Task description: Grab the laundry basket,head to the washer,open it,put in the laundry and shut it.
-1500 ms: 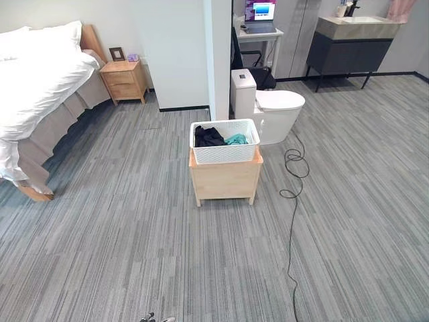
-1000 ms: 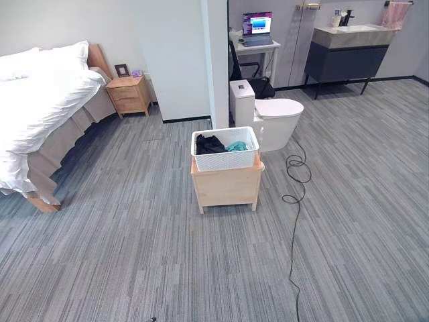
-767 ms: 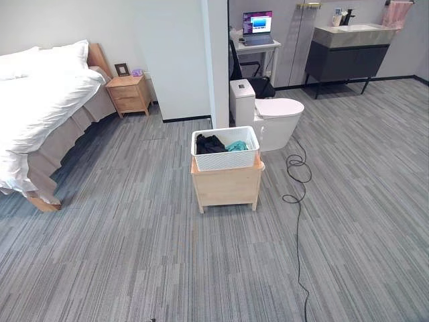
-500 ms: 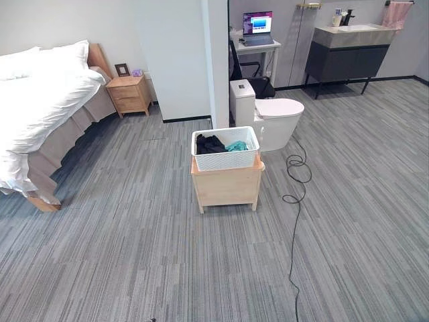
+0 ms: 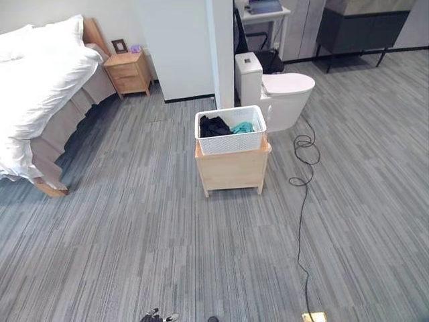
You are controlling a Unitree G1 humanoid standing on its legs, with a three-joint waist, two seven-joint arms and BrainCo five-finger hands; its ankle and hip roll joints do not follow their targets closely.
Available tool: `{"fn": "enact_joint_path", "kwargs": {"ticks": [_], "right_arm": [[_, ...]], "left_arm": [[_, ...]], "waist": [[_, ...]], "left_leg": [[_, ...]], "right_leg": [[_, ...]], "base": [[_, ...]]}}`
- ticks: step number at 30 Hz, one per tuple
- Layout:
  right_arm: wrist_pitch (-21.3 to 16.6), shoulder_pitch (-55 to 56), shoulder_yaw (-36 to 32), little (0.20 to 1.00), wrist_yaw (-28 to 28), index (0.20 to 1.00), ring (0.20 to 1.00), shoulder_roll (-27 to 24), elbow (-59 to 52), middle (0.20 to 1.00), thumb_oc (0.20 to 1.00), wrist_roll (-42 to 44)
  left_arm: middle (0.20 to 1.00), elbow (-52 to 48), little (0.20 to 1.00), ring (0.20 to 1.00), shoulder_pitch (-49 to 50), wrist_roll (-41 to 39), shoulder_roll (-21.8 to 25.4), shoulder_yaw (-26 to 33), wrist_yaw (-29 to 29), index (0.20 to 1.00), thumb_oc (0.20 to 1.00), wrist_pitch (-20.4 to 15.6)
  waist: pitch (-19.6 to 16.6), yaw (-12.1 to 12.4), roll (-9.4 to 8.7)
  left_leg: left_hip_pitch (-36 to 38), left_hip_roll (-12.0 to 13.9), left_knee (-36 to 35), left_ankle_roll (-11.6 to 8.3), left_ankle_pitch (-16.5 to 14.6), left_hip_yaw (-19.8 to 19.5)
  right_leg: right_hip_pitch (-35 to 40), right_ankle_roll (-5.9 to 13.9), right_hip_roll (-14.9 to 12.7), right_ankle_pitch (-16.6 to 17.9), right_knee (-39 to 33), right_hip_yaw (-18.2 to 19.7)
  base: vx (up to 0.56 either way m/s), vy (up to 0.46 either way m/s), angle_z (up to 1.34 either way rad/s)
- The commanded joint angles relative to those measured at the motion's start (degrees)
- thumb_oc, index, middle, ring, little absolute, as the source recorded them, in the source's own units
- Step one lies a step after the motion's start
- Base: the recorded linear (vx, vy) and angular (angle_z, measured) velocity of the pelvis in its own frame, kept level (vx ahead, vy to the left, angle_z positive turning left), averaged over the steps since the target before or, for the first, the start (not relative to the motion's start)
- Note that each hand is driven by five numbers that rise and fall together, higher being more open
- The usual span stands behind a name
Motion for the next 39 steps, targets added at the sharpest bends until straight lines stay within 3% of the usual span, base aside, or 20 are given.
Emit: {"fn": "enact_joint_path", "kwargs": {"ticks": [1, 3, 4, 6, 9, 11, 12, 13, 14, 15, 17, 20, 21, 23, 24, 26, 32, 35, 36, 39], "right_arm": [[-0.5, 2.1, -0.1, 1.0, 0.0, 1.0, 1.0, -0.2, 0.9, 1.0, 1.0, 1.8], [-0.5, 2.1, -0.1, 1.0, 0.0, 1.0, 1.0, -0.3, 0.9, 1.0, 1.0, 1.8], [-0.5, 3.1, -1.3, 1.0, -0.2, 1.0, 1.0, -0.2, 0.4, 1.0, 1.0, 4.0], [-0.3, 3.8, -2.2, 1.0, 0.0, 1.0, 1.0, -0.1, 0.4, 1.0, 1.0, 4.7], [-0.5, 6.1, -3.7, 1.0, 0.5, 1.0, 1.0, -0.2, 0.5, 1.0, 1.0, 6.0], [-0.6, 6.7, -4.0, 1.0, 0.9, 1.0, 1.0, -0.1, 0.3, 1.0, 1.0, 6.7], [-0.9, 7.1, -4.3, 1.0, 0.8, 1.0, 1.0, 0.5, 0.4, 1.0, 1.0, 8.3], [-0.9, 7.1, -4.3, 1.0, 0.8, 1.0, 1.0, 0.5, 0.4, 1.0, 1.0, 8.3], [-1.2, 7.1, -4.2, 1.0, 0.7, 1.0, 1.0, 0.6, 0.3, 1.0, 1.0, 9.1], [-1.7, 6.4, -2.8, 1.0, 0.1, 1.0, 1.0, 0.8, -1.9, 1.0, 1.0, 10.6], [-2.2, 6.1, -2.4, 1.0, 0.1, 1.0, 1.0, 0.7, -3.5, 1.0, 1.0, 11.3], [-3.5, 6.6, -2.1, 1.0, -0.4, 1.0, 1.0, -0.9, -15.3, 1.0, 1.0, 13.2], [-4.3, 8.5, -3.0, 1.0, -0.2, 1.0, 1.0, -3.6, -27.4, 1.0, 1.0, 12.6], [-5.6, 9.9, -5.0, 1.0, -0.2, 1.0, 1.0, -6.7, -37.4, 1.0, 1.0, 12.4], [-5.5, 9.9, -5.0, 1.0, -0.2, 1.0, 1.0, -6.7, -37.4, 1.0, 1.0, 12.4], [-6.1, 8.7, -5.9, 1.0, -0.5, 1.0, 1.0, -9.0, -45.0, 1.0, 1.0, 11.6], [-6.1, 7.3, -5.6, 1.0, 0.6, 1.0, 1.0, -8.1, -50.2, 1.0, 1.0, 11.2], [-5.8, 7.5, -5.3, 1.0, 0.8, 1.0, 1.0, -6.4, -50.4, 1.0, 1.0, 10.7], [-5.6, 7.3, -4.7, 1.0, 0.9, 1.0, 1.0, -4.5, -49.5, 1.0, 1.0, 10.6], [-5.1, 6.7, -4.7, 1.0, 0.8, 1.0, 1.0, -2.9, -50.2, 1.0, 1.0, 11.1]], "left_arm": [[1.0, 2.2, 1.0, 1.0, -1.2, 0.1, 2.0, 2.3, 0.5, 1.0, 1.0, -1.4], [1.0, 2.3, 1.0, 1.0, -1.2, 0.1, 1.9, 2.3, 0.5, 1.0, 1.0, -1.5], [1.0, 2.4, 1.0, 1.0, -1.8, -0.7, 2.7, 2.9, 1.0, 1.0, 1.0, -2.1], [1.0, 2.6, 1.0, 1.0, -1.8, -1.0, 2.7, 3.3, 1.1, 1.0, 1.0, -2.2], [1.0, 3.1, 1.0, 1.0, -1.5, -0.6, 2.9, 3.8, 1.2, 1.0, 1.0, -2.3], [1.0, 3.0, 1.0, 1.0, -1.5, -0.6, 3.1, 4.2, 1.5, 1.0, 1.0, -2.2], [1.0, 2.5, 1.0, 1.0, -2.1, -2.3, 3.2, 4.7, 1.9, 1.0, 1.0, -2.2], [1.0, 2.5, 1.0, 1.0, -2.1, -2.3, 3.2, 4.7, 1.9, 1.0, 1.0, -2.2], [1.0, 1.0, 1.0, 1.0, -2.5, -4.2, 3.4, 5.1, 1.7, 1.0, 1.0, -2.0], [1.0, -1.0, 1.0, 1.0, -2.8, -5.6, 4.0, 5.1, 2.0, 1.0, 1.0, -2.1], [1.0, -1.5, 1.0, 1.0, -2.9, -6.0, 4.2, 4.9, 2.1, 1.0, 1.0, -2.2], [1.0, -6.5, 1.0, 1.0, -2.1, -7.2, 4.9, 3.8, 1.7, 1.0, 1.0, -2.6], [1.0, -10.9, 1.0, 1.0, -0.6, -8.0, 5.5, 4.5, 1.3, 1.0, 1.0, -2.7], [1.0, -16.3, 1.0, 1.0, 0.8, -9.7, 6.5, 5.8, 1.6, 1.0, 1.0, -3.1], [1.0, -16.3, 1.0, 1.0, 0.8, -9.7, 6.5, 5.8, 1.7, 1.0, 1.0, -3.1], [1.0, -22.5, 1.0, 1.0, 1.5, -12.3, 7.9, 8.1, 2.5, 1.0, 1.0, -4.2], [1.0, -31.8, 1.0, 1.0, 3.4, -12.6, 11.1, 11.6, 4.3, 1.0, 1.0, -4.9], [1.0, -34.3, 1.0, 1.0, 4.0, -12.4, 11.6, 12.1, 4.3, 1.0, 1.0, -4.5], [1.0, -35.5, 1.0, 1.0, 3.8, -11.9, 12.5, 12.7, 5.0, 1.0, 1.0, -4.5], [1.0, -37.9, 1.0, 1.0, 4.3, -10.8, 13.4, 14.0, 5.9, 1.0, 1.0, -4.0]], "waist": [[-0.5, -0.1, -3.83], [-0.3, -0.2, -3.61], [1.2, -2.9, -4.17], [1.2, -4.0, -4.48], [-0.2, -6.0, -5.5], [-0.9, -6.7, -5.22], [-0.8, -6.5, -4.93], [-1.0, -6.7, -5.2], [-0.2, -6.1, -5.69], [1.1, -5.4, -7.66], [1.5, -5.2, -8.12], [2.8, -3.6, -9.19], [3.3, -2.6, -9.06], [3.6, -1.3, -8.65], [3.5, -1.4, -8.72], [3.5, 0.8, -8.28], [0.9, 3.3, -10.26], [-0.6, 3.9, -11.04], [-0.6, 3.7, -11.64], [0.0, 2.8, -10.51]], "left_leg": [[1.5, -1.0, 4.0, -0.96, -6.2, -3.7], [1.9, -0.7, 3.8, -1.02, -6.3, -3.8], [7.4, 0.2, 1.7, -2.4, -8.8, -5.4], [10.2, 0.8, 0.7, -3.25, -10.4, -5.9], [16.9, 3.9, -0.3, -4.26, -14.0, -7.6], [18.0, 6.2, 1.9, -4.96, -13.7, -7.9], [13.0, 8.1, 12.6, -5.88, -5.9, -8.1], [12.7, 7.8, 12.6, -5.85, -5.7, -8.3], [6.3, 8.4, 23.6, -5.97, 1.3, -7.5], [-3.4, 7.4, 39.2, -4.56, 4.7, -5.1], [-5.1, 8.8, 40.6, -4.23, 4.8, -2.7], [-12.5, 8.7, 34.9, -4.0, 2.1, 2.2], [-14.9, 7.6, 27.6, -4.27, 1.3, 3.2], [-15.8, 7.4, 15.0, -5.48, 4.7, 2.9], [-15.7, 7.3, 14.6, -5.48, 5.0, 2.9], [-16.0, 8.1, 2.8, -7.0, 10.2, 0.8], [-17.5, 6.5, 7.4, -6.6, 10.4, -0.6], [-16.3, 4.7, 8.1, -5.01, 8.3, 0.3], [-14.8, 2.4, 8.3, -2.85, 6.0, 1.2], [-12.1, 1.6, 7.6, -0.6, 4.2, 1.7]], "right_leg": [[0.7, 1.85, -5.1, 9.4, -15.0, -3.0], [1.3, 1.8, -4.9, 9.4, -15.3, -3.3], [-2.0, 3.13, -5.2, 14.0, -26.8, 1.4], [-3.8, 4.18, -5.9, 16.2, -31.0, 1.5], [-4.1, 3.83, -4.5, 17.5, -28.5, 3.3], [-4.6, 3.02, -2.8, 16.8, -25.9, 3.2], [-2.2, 0.9, 0.7, 15.0, -22.9, 4.1], [-2.4, 0.94, 0.4, 15.1, -22.9, 4.1], [-0.3, -0.95, 1.4, 14.1, -22.9, 3.2], [3.1, -3.61, 1.6, 12.7, -24.6, 1.8], [4.8, -4.26, 2.5, 11.8, -25.5, 1.8], [8.7, -5.17, 3.7, 8.2, -26.2, 2.2], [10.4, -5.18, 5.1, 5.7, -25.6, 2.4], [12.6, -4.86, 6.4, 3.4, -25.1, 1.9], [12.5, -4.86, 6.3, 3.5, -25.2, 1.9], [16.6, -4.52, 7.7, -0.1, -24.3, 1.5], [22.9, -2.46, 5.2, -2.6, -23.3, 3.5], [22.3, -0.75, 3.4, -1.6, -20.1, 4.0], [19.1, 1.38, 1.4, 4.0, -11.5, 5.0], [12.3, 1.85, 0.6, 10.7, -0.8, 5.2]], "base": [[0.22, -0.092, -0.22], [0.31, -0.134, 0.06], [0.64, -0.271, 0.21], [0.67, -0.295, 0.27], [0.49, -0.277, 0.25], [0.41, -0.34, 0.73], [0.43, -0.394, 0.88], [0.36, -0.417, 0.81], [0.21, -0.445, 0.38], [0.33, -0.575, 0.17], [0.22, -0.314, -0.04], [0.34, -0.165, -0.09], [0.32, -0.026, 0.23], [0.34, 0.006, -0.18], [0.24, 0.037, -0.26], [0.44, 0.09, -0.39], [0.42, 0.19, -0.24], [0.28, 0.239, -0.09], [0.36, 0.416, 0.02], [0.2, 0.287, 0.14]]}}
